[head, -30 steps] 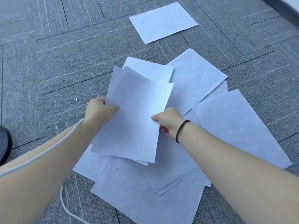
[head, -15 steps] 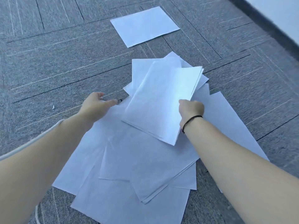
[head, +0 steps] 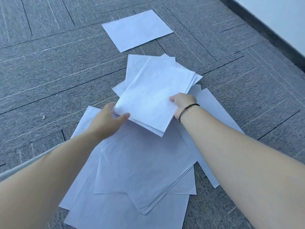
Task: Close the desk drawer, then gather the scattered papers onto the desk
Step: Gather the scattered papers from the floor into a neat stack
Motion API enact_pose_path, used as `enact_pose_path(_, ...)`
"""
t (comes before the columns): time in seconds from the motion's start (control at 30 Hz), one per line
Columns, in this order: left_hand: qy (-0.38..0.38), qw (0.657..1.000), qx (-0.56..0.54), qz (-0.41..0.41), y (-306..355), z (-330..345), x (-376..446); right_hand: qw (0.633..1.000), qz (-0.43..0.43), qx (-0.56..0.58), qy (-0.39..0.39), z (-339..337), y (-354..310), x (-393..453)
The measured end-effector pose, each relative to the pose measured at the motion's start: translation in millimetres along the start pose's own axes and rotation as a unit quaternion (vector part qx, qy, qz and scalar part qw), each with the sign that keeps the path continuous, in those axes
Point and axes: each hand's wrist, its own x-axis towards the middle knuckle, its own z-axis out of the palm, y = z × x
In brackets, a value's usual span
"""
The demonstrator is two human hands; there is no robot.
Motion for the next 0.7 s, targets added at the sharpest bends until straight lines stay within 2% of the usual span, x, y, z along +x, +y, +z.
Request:
enact_pose_path(0.07, 0.028, 0.996, -0.08, -0.02, -5.6, -10.4, -1.3, 0.998, -0.012, -0.031, -0.057, -22.3, 14.4, -22.2)
enact_pose_path(0.13, 0.054, 0.993, -0.103, -0.036, -14.8, -19.1, -4.5, 0.982, -0.03, -0.124, -0.139, -48.9, 36.7, -47.5)
enact_pose_path(0.2, 0.048, 0.996, -0.069, -0.039, -25.3, -22.9, -10.6, 0.958, -0.035, -0.208, -0.195, -74.8, 56.6, -68.1)
enact_pose_path(0.3, 0.011, 0.997, 0.07, -0.017, -36.6, -13.7, -24.3, 0.931, -0.043, -0.29, -0.216, -93.2, 79.9, -79.7)
enact_pose_path(0.37, 0.008, 0.994, 0.113, 0.003, -37.5, -2.9, -32.4, 0.932, -0.08, -0.296, -0.192, -93.6, 79.6, -77.1)
enact_pose_path(0.43, 0.023, 0.996, 0.088, 0.006, -32.3, 6.1, -38.0, 0.925, -0.146, -0.331, -0.111, -95.9, 65.6, -62.0)
enact_pose_path(0.5, 0.066, 0.996, 0.044, -0.031, -26.3, 11.8, -41.5, 0.876, -0.2, -0.438, 0.017, -104.8, 37.5, -38.4)
enact_pose_path(0.57, 0.109, 0.988, -0.004, -0.111, -19.6, 12.3, -43.7, 0.827, -0.183, -0.518, 0.12, -123.3, 12.2, -13.7)
enact_pose_path(0.63, 0.115, 0.974, -0.053, -0.189, -16.7, 11.1, -45.6, 0.813, -0.135, -0.544, 0.159, -139.7, -3.5, 2.5)
enact_pose_path(0.7, 0.099, 0.962, -0.103, -0.234, -13.3, 7.9, -47.8, 0.8, -0.112, -0.564, 0.17, -147.0, -10.5, 11.3)
